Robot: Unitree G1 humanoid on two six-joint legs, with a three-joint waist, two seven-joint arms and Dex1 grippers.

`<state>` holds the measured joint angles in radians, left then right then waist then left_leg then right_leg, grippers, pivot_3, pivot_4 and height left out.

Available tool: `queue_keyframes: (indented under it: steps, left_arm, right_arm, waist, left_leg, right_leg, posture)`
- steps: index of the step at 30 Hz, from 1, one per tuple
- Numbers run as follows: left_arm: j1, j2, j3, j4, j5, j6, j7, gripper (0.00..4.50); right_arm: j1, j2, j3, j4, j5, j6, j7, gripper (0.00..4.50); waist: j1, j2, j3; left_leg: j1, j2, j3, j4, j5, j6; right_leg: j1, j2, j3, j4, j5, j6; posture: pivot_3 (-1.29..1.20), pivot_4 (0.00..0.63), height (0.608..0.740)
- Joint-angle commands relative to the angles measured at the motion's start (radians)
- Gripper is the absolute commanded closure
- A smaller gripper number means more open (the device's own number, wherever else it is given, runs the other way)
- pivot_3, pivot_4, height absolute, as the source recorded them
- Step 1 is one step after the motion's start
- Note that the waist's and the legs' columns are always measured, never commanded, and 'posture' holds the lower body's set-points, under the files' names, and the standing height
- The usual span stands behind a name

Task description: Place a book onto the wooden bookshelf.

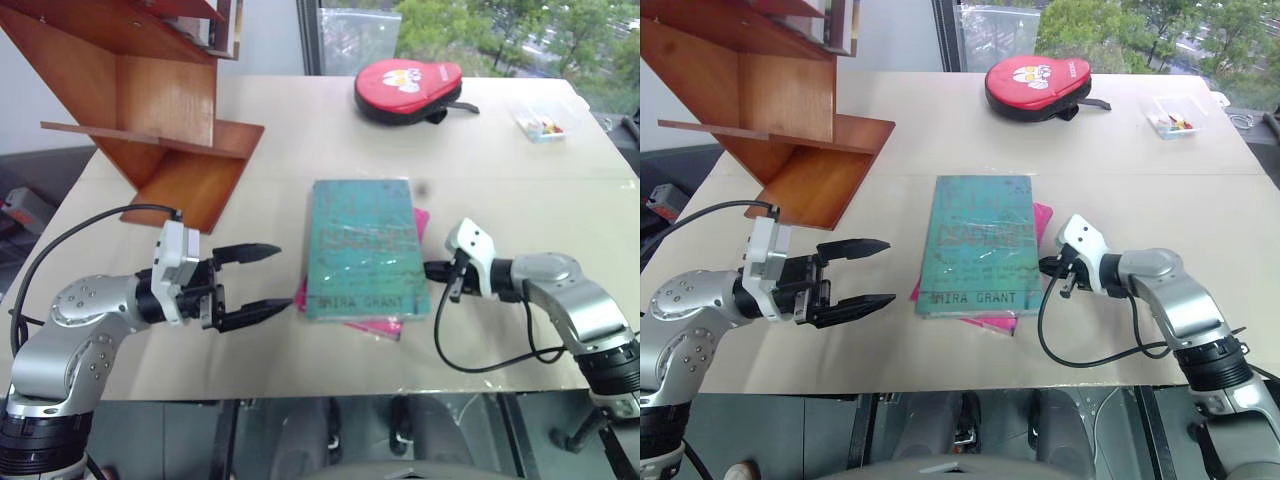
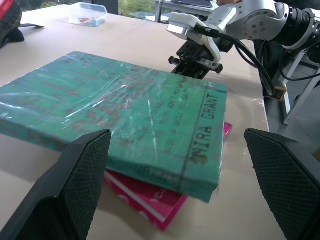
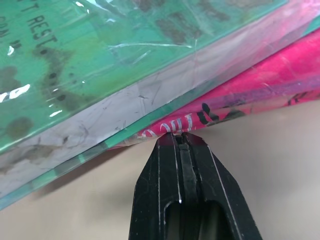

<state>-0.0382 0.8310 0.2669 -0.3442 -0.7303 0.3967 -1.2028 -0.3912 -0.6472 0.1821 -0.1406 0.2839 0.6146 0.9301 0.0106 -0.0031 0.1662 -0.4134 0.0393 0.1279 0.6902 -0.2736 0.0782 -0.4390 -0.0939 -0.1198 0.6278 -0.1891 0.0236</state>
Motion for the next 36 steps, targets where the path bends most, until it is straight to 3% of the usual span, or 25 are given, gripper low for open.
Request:
queue_keyframes:
  steps: [1, 8, 21, 36]
  left_arm:
    - [-0.004, 0.005, 0.032, -0.008, -0.014, -0.012, -0.006, 0.0]
    - [-0.011, 0.033, 0.065, 0.029, -0.027, -0.009, -0.045, 0.0]
    - [0.044, 0.048, 0.139, 0.05, -0.001, -0.029, -0.054, 0.0]
    - [0.088, 0.059, 0.205, 0.112, -0.002, -0.028, -0.056, 0.0]
  right_arm:
    - [0.033, -0.076, -0.07, -0.099, 0.009, 0.021, -0.001, 4.47]
    - [0.043, -0.131, -0.166, -0.256, 0.082, 0.114, -0.03, 4.47]
    - [-0.109, -0.004, 0.018, -0.11, 0.005, 0.022, -0.03, 4.47]
    - [-0.156, 0.078, 0.037, -0.091, -0.003, 0.01, -0.03, 4.47]
  waist:
    - [0.004, 0.0, 0.0]
    - [-0.006, 0.0, 0.0]
    - [-0.015, 0.0, 0.0]
    - [-0.021, 0.0, 0.0]
  left_leg:
    - [0.0, 0.0, 0.0, 0.0, 0.0, 0.0]
    - [0.0, 0.001, 0.0, 0.0, 0.0, -0.001]
    - [0.0, 0.001, 0.0, 0.0, 0.001, -0.001]
    - [0.0, 0.001, 0.001, 0.0, 0.001, -0.002]
  right_leg:
    - [0.0, 0.0, 0.0, 0.0, 0.0, 0.0]
    - [0.0, 0.001, 0.0, 0.0, -0.001, 0.001]
    - [-0.001, 0.001, 0.001, 0.0, 0.001, -0.002]
    - [-0.001, 0.001, 0.001, 0.001, 0.001, -0.002]
  posture:
    - [0.0, 0.15, 0.74]
    - [0.0, 0.15, 0.74]
    - [0.0, 0.15, 0.74]
    - [0.0, 0.15, 0.74]
